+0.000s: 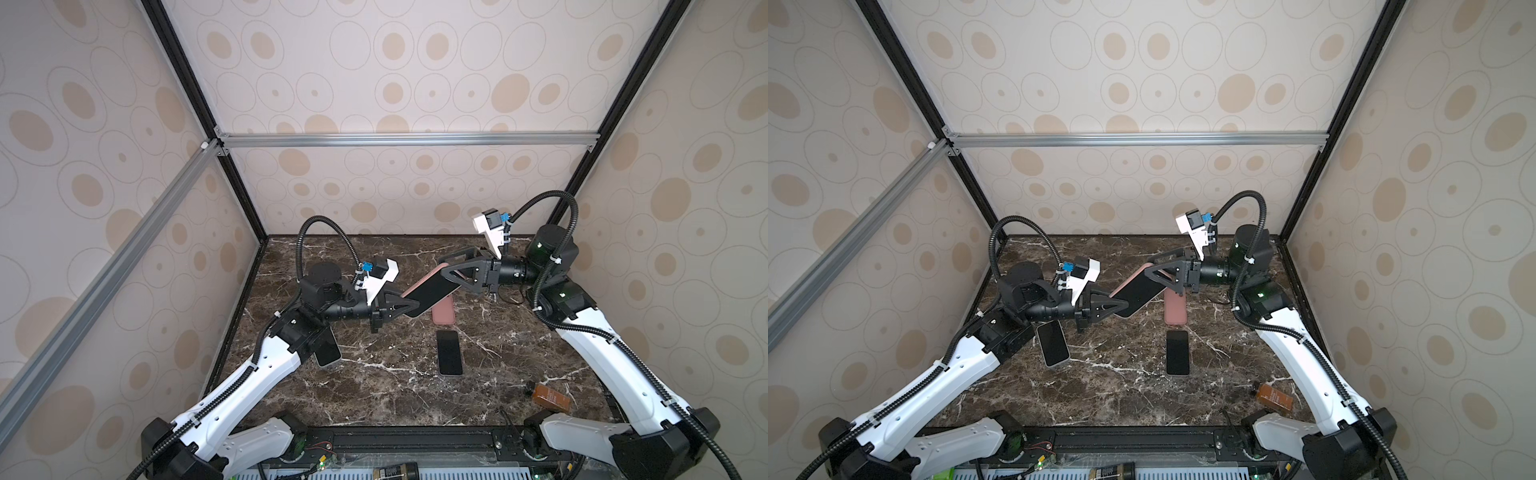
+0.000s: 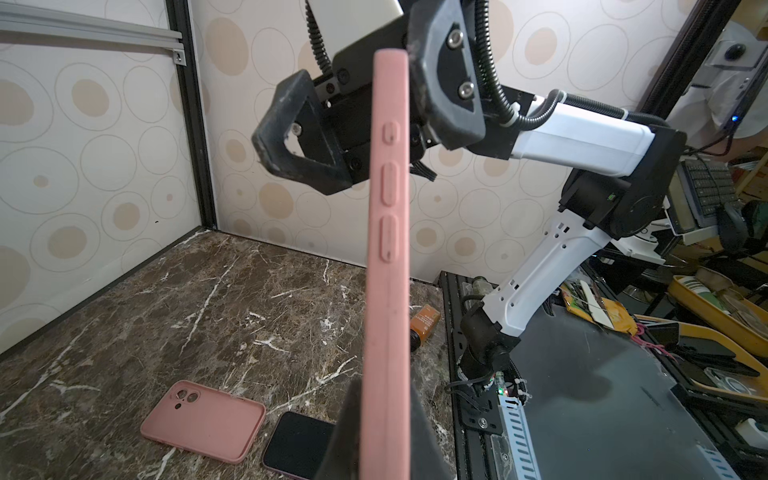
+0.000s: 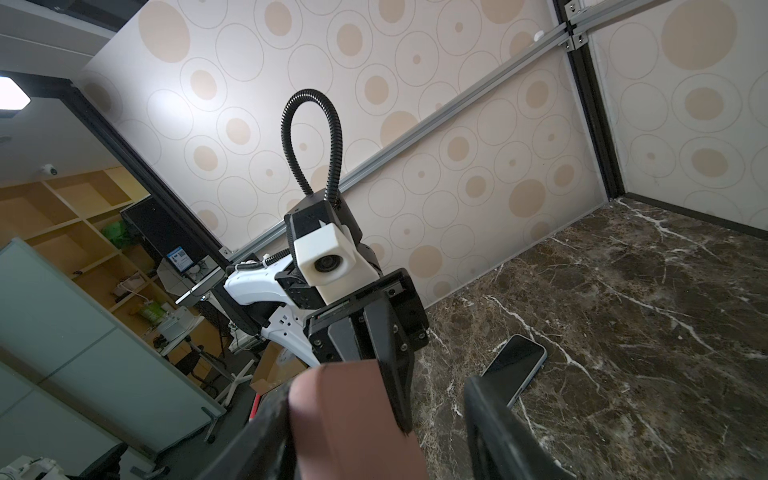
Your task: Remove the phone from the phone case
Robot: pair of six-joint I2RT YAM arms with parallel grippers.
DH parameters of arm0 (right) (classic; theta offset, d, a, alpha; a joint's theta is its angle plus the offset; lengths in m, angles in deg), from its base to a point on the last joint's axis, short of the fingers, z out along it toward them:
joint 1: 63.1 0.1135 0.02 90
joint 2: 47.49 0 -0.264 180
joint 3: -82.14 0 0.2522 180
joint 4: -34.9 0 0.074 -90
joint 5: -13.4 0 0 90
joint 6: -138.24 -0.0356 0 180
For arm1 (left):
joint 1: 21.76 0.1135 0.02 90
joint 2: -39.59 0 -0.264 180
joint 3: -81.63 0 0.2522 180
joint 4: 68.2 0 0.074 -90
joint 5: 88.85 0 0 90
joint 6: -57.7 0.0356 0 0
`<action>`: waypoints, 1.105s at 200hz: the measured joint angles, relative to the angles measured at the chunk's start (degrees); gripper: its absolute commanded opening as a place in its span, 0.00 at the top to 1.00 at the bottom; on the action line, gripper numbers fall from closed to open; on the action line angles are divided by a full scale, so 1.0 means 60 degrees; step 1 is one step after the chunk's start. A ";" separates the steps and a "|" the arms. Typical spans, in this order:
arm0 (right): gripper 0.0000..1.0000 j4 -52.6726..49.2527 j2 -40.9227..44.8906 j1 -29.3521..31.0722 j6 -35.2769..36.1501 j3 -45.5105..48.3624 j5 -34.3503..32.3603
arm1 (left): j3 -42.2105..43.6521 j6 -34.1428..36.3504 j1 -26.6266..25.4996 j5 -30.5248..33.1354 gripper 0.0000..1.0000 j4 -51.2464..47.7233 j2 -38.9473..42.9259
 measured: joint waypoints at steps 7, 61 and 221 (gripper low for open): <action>0.37 0.0004 -0.0011 0.0007 -0.0025 0.0000 -0.0004 | 0.0000 0.0000 0.0000 0.0000 1.00 0.0000 -0.0022; 0.40 0.0011 -0.0157 0.0102 -0.0106 0.0000 -0.0015 | 0.0000 0.0000 -0.0004 -0.0146 1.00 -0.0004 -0.0208; 0.56 0.0262 -0.0160 0.0164 -0.1086 0.0306 -0.0375 | 0.0000 -0.0175 -0.0004 0.0849 1.00 -0.0364 -0.0029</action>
